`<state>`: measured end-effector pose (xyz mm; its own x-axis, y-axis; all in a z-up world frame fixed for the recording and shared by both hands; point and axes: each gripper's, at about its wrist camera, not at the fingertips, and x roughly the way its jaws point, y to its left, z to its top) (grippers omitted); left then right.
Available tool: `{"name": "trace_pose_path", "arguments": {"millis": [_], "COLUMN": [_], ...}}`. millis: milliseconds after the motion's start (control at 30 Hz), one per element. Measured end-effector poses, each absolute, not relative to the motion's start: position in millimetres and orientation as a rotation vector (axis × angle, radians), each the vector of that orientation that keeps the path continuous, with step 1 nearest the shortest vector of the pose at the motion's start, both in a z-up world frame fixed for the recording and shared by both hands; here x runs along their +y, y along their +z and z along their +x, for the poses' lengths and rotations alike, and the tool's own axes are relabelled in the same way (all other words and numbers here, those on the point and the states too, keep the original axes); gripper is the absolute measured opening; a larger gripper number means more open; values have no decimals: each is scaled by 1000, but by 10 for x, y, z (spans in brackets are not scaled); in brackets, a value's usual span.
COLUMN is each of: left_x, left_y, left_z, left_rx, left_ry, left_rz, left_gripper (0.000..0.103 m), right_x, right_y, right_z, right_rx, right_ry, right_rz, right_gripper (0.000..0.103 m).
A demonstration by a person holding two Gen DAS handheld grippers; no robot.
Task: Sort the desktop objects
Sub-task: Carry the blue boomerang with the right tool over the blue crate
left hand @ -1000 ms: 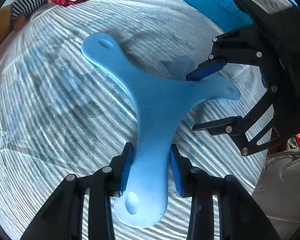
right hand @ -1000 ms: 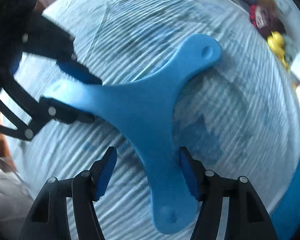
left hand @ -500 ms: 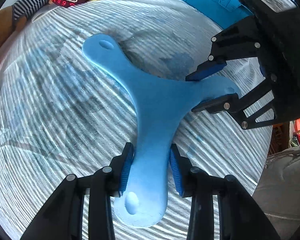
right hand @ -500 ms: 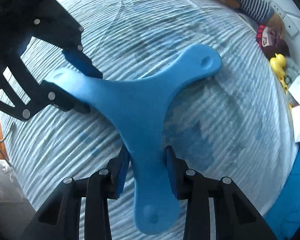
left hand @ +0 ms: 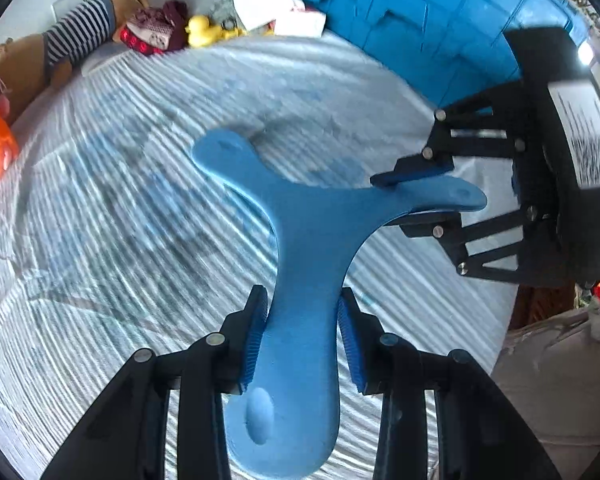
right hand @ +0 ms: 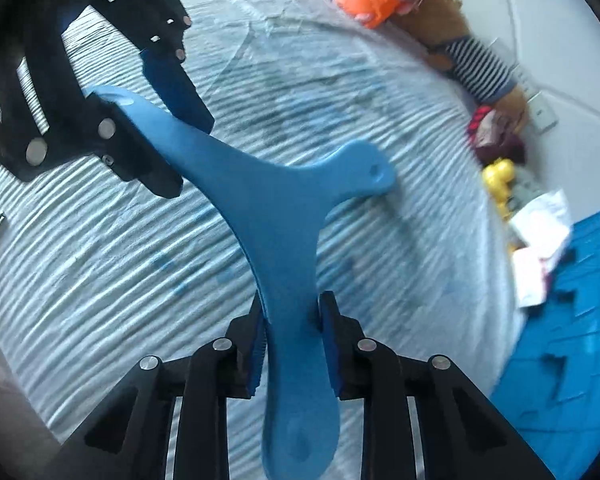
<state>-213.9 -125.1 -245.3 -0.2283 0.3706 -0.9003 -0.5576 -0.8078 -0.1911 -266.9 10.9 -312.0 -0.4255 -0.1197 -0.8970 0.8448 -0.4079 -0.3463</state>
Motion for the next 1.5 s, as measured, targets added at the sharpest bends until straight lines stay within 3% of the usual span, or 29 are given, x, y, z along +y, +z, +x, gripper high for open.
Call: {"name": "trace_pose_path", "arguments": {"millis": [233,667,967,1200,1500], "left_x": [-1261,-1150,-800,-102,1299], "left_y": [-1926,-1103,53,971,1434], "left_z": [-2176,-2385,-2510,-2709,-3142], "left_rx": [261,451,634,721,682], "left_ry": [2149,2231,2251,2191,2114], "left_rz": [-1323,-1152,-842,-570,-451], "left_gripper": [31,31,31,31,31], "right_x": [44,81,342,834,2076], "right_y": [-2744,-2049,-998,-120,518], "right_z": [-2620,-2577,-2634,-2732,-2986], "right_rx": [1212,1283,1281,1353,1503], "right_ry": [-2060,-2280,-2561,-2824,-3043], "right_rz": [911,674,521,430,519], "right_gripper": [15,15,15,15,15]}}
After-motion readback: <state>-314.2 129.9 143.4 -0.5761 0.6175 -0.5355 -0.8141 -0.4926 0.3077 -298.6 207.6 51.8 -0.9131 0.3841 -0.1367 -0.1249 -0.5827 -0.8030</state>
